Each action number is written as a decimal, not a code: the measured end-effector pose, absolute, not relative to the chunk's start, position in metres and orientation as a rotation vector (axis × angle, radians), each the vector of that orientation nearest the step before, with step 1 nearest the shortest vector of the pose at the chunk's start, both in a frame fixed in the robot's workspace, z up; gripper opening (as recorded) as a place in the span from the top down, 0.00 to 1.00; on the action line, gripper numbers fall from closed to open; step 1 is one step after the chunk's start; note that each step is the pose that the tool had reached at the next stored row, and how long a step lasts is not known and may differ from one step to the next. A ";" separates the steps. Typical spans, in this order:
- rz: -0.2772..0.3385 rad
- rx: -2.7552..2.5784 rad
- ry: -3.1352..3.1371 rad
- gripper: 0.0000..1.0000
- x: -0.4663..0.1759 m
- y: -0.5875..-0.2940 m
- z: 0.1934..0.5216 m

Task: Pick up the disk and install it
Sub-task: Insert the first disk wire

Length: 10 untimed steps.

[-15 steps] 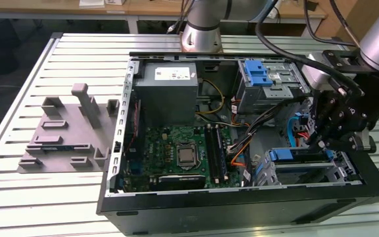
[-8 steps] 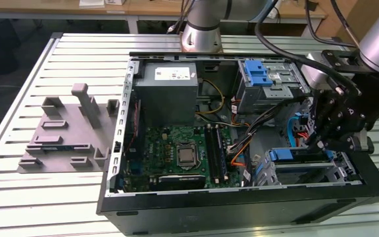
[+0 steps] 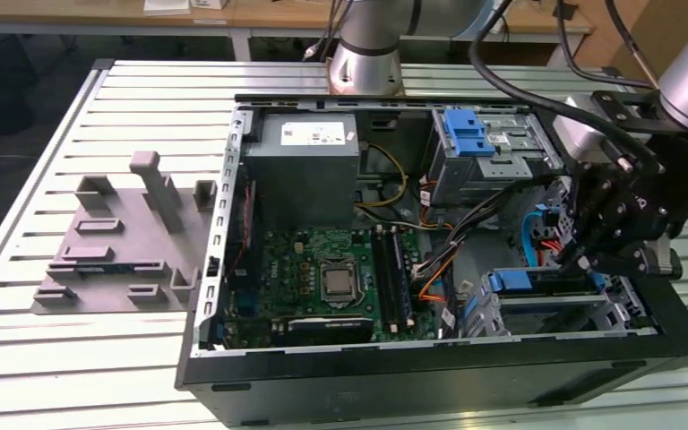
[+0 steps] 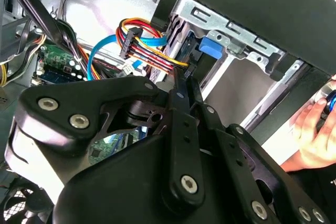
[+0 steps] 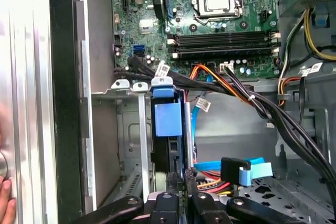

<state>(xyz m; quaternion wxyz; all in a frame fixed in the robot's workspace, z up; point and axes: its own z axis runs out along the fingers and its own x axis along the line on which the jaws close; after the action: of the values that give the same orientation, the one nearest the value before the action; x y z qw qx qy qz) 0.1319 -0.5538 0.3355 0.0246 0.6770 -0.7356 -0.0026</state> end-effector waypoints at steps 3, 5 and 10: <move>-0.011 2.093 -2.275 0.84 0.132 -0.554 0.335; -0.012 2.093 -2.274 0.84 0.132 -0.554 0.335; -0.015 2.092 -2.273 0.84 0.132 -0.554 0.334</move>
<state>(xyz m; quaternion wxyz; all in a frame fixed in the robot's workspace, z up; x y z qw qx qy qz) 0.1320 -0.5539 0.3345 0.0261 0.6770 -0.7355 -0.0047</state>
